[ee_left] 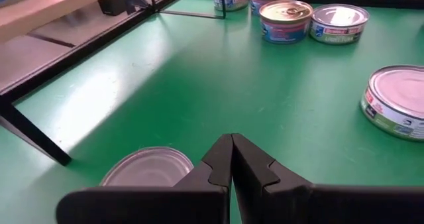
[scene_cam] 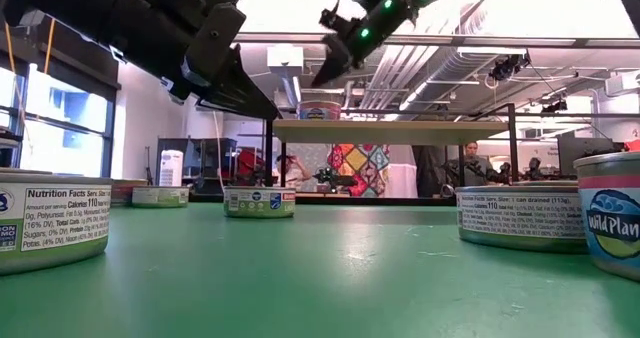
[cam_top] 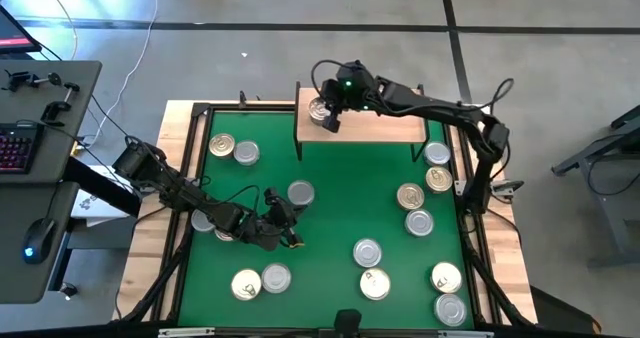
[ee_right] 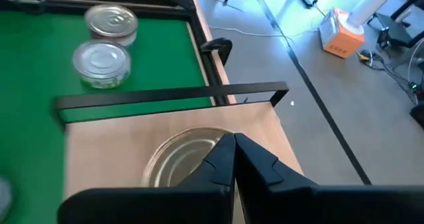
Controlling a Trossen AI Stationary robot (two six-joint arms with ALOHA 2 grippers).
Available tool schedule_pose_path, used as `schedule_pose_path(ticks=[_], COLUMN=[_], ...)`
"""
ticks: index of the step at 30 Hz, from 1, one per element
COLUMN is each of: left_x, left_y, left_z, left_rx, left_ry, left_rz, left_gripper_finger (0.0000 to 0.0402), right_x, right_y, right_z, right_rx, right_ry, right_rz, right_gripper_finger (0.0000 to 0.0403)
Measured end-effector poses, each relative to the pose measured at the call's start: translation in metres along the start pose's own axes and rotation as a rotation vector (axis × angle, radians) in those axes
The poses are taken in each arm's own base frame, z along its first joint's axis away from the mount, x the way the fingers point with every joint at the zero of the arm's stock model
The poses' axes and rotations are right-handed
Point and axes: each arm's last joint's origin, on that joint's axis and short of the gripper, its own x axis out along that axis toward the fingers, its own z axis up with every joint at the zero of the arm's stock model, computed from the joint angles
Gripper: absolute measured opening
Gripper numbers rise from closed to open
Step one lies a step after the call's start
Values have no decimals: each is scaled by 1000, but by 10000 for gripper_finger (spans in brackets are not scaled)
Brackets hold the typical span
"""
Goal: Stack canned seafood by type on shelf
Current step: Put the blue pink tuna can on the shelf
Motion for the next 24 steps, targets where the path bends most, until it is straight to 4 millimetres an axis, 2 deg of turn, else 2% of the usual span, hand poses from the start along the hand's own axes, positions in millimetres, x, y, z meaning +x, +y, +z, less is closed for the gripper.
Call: schedule_pose_path(ticks=[4,9,11,18,24], left_x=[0,0,0,1,1], left_y=[0,0,0,1,1], left_z=[0,0,0,0,1], left_rx=[-14,-15,-16,-10,-10], left_ry=[2,1,1,1,1], left_rz=[1,1,1,7,7], left_gripper_finger=[0,0,0,0,0], right_x=[-28,-42,-37,-15,-7], right_y=[2,6,7,14,15], right_z=[-2,-21,-27,-43,-44], right_rx=[-40,-7,1,21,52], right_ry=[101,299,328,237,149], right_rz=[28,129,163,140,108], right_gripper_finger=[0,0,0,0,0])
